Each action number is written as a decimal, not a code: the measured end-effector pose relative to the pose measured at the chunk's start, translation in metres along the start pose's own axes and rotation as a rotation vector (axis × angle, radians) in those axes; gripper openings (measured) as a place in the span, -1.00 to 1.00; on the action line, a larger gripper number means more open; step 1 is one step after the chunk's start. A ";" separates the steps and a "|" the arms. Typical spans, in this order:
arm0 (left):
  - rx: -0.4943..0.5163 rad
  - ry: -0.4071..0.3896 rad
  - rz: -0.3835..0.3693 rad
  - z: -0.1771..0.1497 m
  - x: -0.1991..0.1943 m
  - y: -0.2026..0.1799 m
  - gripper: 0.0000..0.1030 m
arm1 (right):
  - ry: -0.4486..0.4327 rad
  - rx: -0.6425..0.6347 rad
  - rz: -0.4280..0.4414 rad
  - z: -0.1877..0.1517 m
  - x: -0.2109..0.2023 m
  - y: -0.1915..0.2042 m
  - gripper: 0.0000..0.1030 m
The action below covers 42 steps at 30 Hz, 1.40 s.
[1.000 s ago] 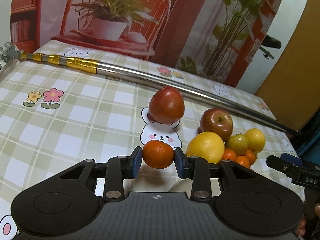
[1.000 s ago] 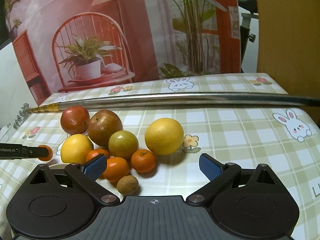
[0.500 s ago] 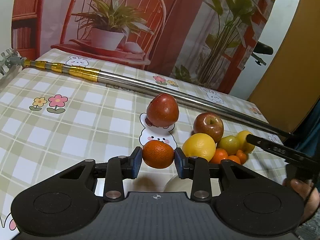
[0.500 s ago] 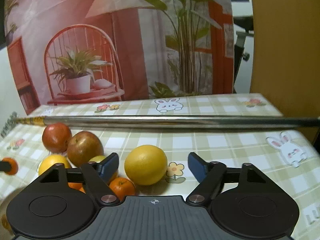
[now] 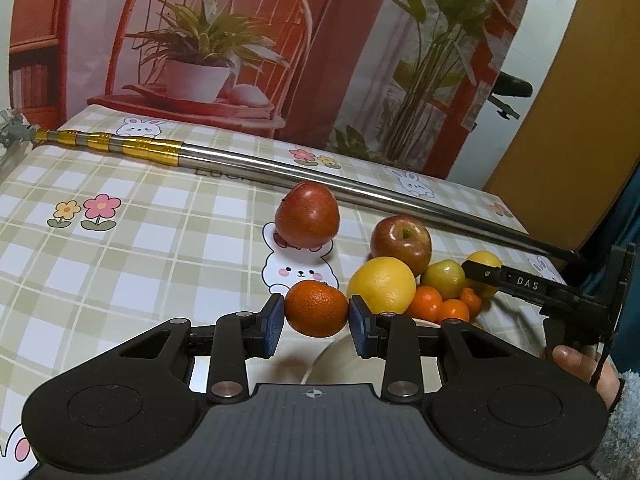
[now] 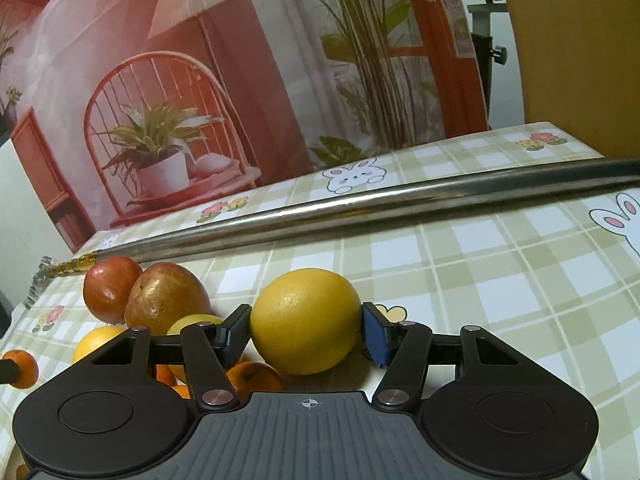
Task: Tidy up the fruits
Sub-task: 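Carry the mandarin toward the plate with left gripper while right gripper grasps the yellow grapefruit, then set the grapefruit on the plate with right gripper while left gripper releases the mandarin there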
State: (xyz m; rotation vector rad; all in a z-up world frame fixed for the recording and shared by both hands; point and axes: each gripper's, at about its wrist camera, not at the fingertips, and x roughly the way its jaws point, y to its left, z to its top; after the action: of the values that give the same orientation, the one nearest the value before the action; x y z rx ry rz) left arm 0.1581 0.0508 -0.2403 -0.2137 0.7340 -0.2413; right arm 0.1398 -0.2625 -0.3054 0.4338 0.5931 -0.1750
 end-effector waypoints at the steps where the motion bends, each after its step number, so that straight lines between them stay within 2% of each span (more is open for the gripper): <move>1: 0.004 0.003 -0.001 -0.001 0.000 -0.001 -0.28 | -0.001 0.005 -0.002 0.000 -0.001 -0.001 0.06; 10: 0.055 0.048 -0.025 -0.011 -0.004 -0.013 -0.28 | -0.048 0.076 -0.038 -0.004 -0.032 -0.009 0.06; 17: 0.118 0.089 -0.030 -0.024 -0.007 -0.025 -0.28 | -0.068 0.046 -0.015 -0.011 -0.065 0.009 0.06; 24: 0.160 0.088 -0.002 -0.031 -0.009 -0.028 -0.28 | -0.018 -0.047 0.041 -0.024 -0.085 0.051 0.06; 33: 0.154 0.116 0.016 -0.040 -0.008 -0.023 -0.28 | 0.044 -0.191 0.106 -0.039 -0.088 0.100 0.05; 42: 0.157 0.110 0.041 -0.047 -0.010 -0.027 -0.28 | 0.111 -0.277 0.089 -0.058 -0.081 0.117 0.05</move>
State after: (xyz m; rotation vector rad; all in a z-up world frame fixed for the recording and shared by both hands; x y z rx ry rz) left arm 0.1152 0.0230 -0.2606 -0.0362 0.8241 -0.2723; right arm 0.0773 -0.1288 -0.2610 0.2011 0.6950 0.0174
